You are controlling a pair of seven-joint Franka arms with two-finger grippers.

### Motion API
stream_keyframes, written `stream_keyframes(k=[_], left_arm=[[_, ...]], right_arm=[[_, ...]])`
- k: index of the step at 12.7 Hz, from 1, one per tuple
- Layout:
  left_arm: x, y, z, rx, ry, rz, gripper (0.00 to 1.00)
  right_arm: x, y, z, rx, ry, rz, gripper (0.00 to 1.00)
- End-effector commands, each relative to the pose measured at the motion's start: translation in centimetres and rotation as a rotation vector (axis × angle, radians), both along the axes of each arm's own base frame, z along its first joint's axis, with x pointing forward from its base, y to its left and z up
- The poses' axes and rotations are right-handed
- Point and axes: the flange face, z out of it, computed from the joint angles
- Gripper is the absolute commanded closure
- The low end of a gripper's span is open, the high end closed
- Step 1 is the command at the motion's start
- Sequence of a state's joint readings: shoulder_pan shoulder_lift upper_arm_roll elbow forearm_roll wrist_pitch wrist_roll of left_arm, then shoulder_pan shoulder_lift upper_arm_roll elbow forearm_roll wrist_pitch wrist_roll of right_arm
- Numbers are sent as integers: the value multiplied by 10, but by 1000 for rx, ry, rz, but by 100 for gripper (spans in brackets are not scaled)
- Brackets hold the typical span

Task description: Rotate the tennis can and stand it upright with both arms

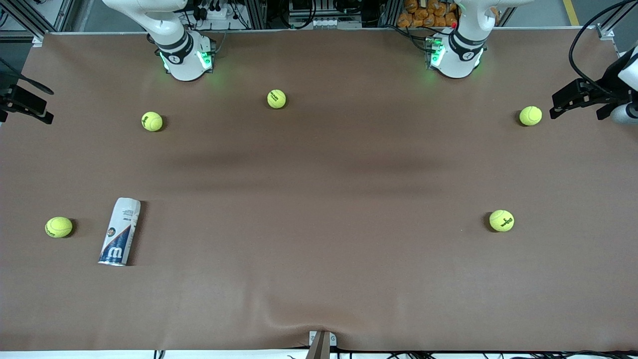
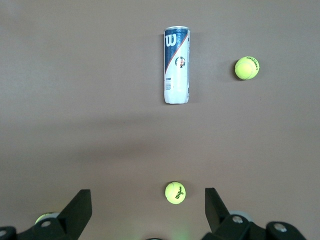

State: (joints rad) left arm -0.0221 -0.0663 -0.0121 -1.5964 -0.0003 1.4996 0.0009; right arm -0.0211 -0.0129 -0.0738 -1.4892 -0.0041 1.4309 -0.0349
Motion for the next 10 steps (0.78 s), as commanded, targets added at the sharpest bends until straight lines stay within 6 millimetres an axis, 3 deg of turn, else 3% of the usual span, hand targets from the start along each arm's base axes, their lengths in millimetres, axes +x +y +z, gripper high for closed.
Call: stream_keyframes(k=[1, 4, 9, 10], left_arm=[[0, 2, 2, -5, -6, -11, 0], [0, 2, 1, -5, -3, -10, 0], [1, 7, -4, -5, 13, -11, 0], [3, 8, -7, -5, 20, -10, 0]], right_arm=[[-5, 1, 3, 4, 0, -12, 0], [-5, 5, 2, 4, 3, -7, 0], [20, 10, -15, -12, -6, 26, 0], [31, 25, -36, -14, 32, 53, 0]])
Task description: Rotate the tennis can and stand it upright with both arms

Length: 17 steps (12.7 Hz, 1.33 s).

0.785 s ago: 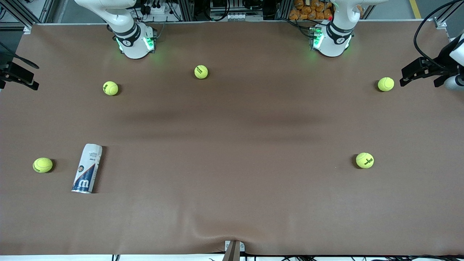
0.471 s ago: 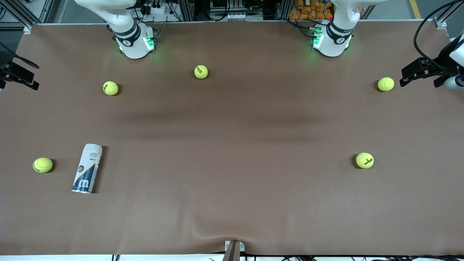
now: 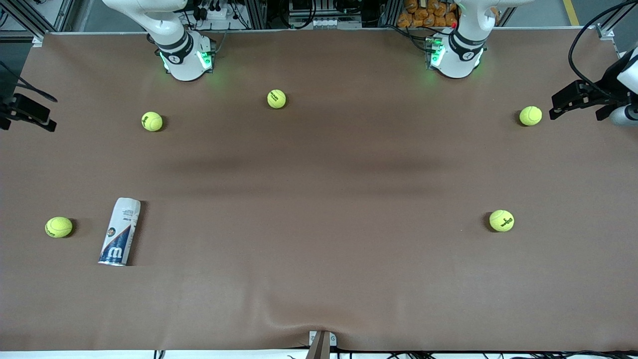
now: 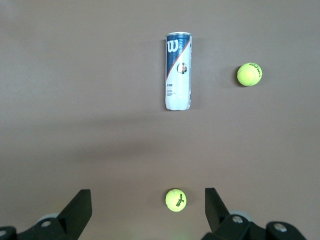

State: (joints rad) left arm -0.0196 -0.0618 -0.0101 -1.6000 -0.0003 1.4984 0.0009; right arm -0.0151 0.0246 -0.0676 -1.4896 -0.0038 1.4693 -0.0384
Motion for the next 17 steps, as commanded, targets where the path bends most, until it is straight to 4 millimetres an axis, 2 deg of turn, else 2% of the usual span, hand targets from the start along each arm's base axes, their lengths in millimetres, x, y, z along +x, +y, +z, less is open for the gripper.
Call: stream_keyframes(k=[1, 4, 10, 14, 16, 17], left_arm=[[0, 5, -2, -5, 21, -16, 0], [0, 4, -5, -5, 35, -17, 0], [3, 0, -10, -6, 45, -25, 0], [4, -4, -11, -9, 45, -28, 0], [4, -3, -13, -9, 51, -29, 0], [4, -4, -13, -9, 48, -31, 0]], right_arm=[[24, 24, -34, -16, 54, 45, 0], [62, 16, -106, -11, 108, 34, 0], [92, 7, -207, -7, 210, 19, 0], [102, -18, -258, 24, 246, -30, 0], [104, -28, -276, 28, 255, -45, 0], [105, -28, -278, 28, 255, -45, 0]])
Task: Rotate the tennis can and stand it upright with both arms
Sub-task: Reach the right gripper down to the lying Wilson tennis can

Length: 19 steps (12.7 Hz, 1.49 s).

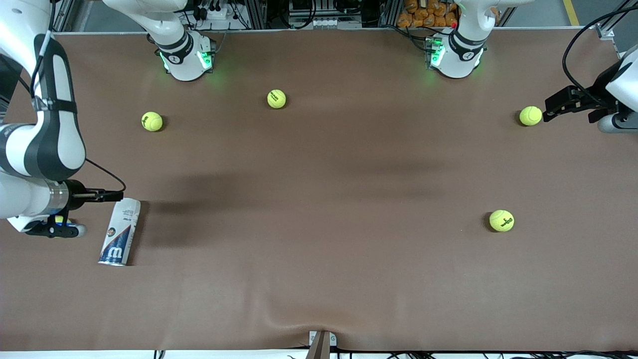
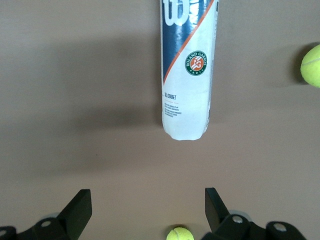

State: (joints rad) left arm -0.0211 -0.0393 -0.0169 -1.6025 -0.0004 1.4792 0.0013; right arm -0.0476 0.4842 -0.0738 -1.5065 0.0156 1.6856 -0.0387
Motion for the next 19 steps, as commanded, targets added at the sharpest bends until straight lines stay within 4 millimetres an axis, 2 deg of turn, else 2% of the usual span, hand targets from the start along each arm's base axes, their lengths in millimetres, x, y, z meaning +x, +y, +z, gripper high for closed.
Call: stream_keyframes(k=[1, 4, 5, 7, 9, 12, 14, 19], left_arm=[[0, 0, 2, -11, 4, -24, 0], [0, -1, 2, -11, 4, -25, 0], [0, 1, 2, -11, 4, -21, 0], [0, 4, 2, -11, 5, -18, 0], [0, 7, 1, -12, 7, -11, 0], [0, 6, 0, -12, 8, -13, 0], [1, 6, -2, -11, 13, -13, 0], [2, 6, -3, -13, 14, -14, 0]], right_arm=[[3, -2, -7, 16, 1, -8, 0], [6, -4, -22, 16, 1, -10, 0], [9, -5, -34, 16, 4, -12, 0], [17, 1, -40, 12, -35, -1, 0], [24, 2, -61, 14, -54, 24, 0], [32, -8, -102, 50, -93, 173, 0], [36, -18, -124, 44, -124, 179, 0], [38, -37, -145, 45, -160, 225, 0]])
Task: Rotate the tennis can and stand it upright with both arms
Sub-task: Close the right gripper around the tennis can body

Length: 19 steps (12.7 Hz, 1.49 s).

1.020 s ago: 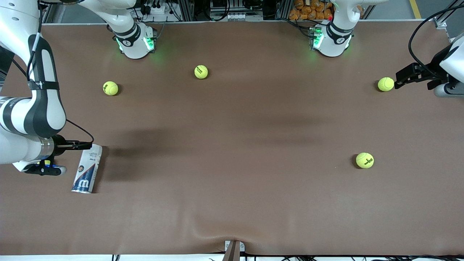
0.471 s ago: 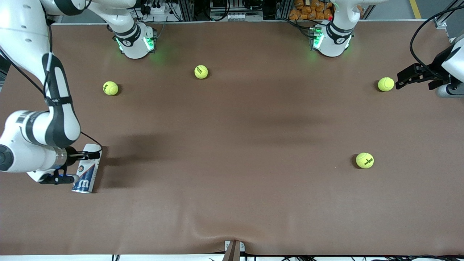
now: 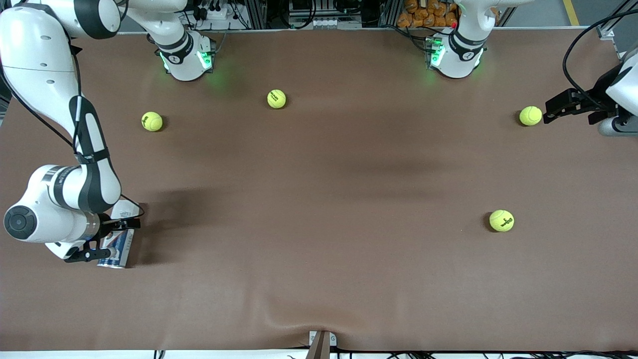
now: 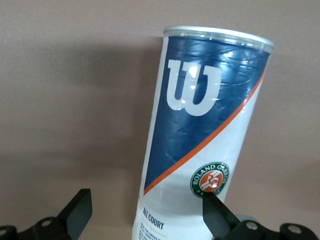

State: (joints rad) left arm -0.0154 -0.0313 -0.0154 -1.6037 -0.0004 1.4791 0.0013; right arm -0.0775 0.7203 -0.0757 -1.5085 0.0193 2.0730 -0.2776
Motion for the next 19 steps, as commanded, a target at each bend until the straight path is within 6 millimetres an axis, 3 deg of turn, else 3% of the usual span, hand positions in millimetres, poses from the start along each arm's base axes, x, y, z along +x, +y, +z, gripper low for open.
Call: stream_keyframes(k=[1, 6, 8, 10, 15, 19], left_arm=[[0, 3, 2, -11, 5, -18, 0], [-1, 1, 3, -11, 2, -23, 0], [-1, 1, 3, -11, 4, -23, 0], [-1, 5, 5, -12, -1, -22, 0], [0, 5, 3, -13, 2, -50, 0], [0, 6, 2, -15, 3, -50, 0]], right_arm=[[2, -11, -11, 25, -10, 17, 0], [4, -24, -26, 38, -41, 182, 0], [2, -34, -30, 40, -37, 173, 0], [2, -32, -31, 34, -38, 188, 0], [5, -15, -38, 32, -15, 458, 0], [9, -16, -37, 7, -49, 492, 0]])
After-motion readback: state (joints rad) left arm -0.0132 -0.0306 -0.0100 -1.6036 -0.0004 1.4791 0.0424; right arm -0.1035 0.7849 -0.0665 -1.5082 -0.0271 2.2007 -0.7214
